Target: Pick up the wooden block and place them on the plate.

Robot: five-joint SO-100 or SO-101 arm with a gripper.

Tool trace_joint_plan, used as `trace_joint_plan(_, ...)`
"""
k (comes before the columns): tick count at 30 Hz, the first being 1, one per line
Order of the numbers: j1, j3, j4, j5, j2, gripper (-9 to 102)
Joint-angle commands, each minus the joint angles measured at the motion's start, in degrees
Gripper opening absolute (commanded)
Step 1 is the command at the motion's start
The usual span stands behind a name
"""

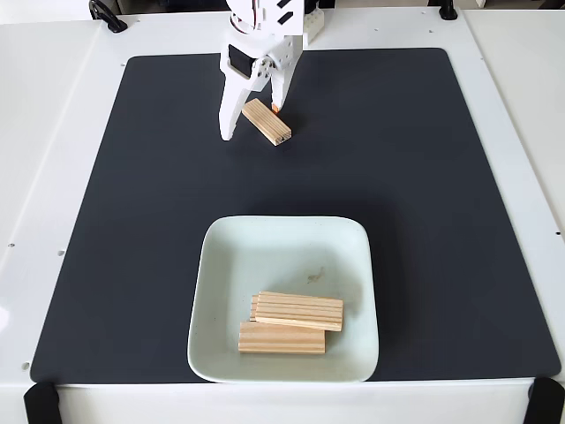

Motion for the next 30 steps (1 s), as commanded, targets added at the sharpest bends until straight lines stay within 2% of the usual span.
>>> trace_joint_plan(1, 0.18, -1.14, -0.53, 0.35, -0.26, 27)
trace_joint_plan(6, 0.09, -1.14, -1.05, 0.35, -0.35, 17)
trace_joint_plan(12, 0.09, 1.93, -6.68, 0.26, -0.44, 11)
trace_joint_plan(17, 0.0, 2.46, -6.68, 0.26, -0.35, 2)
trace_joint_plan(26, 0.09, 1.41, -6.15, -0.62, 0.79, 0)
trace_joint_plan(30, 0.7, -4.92, -5.63, -1.93, 5.62, 0)
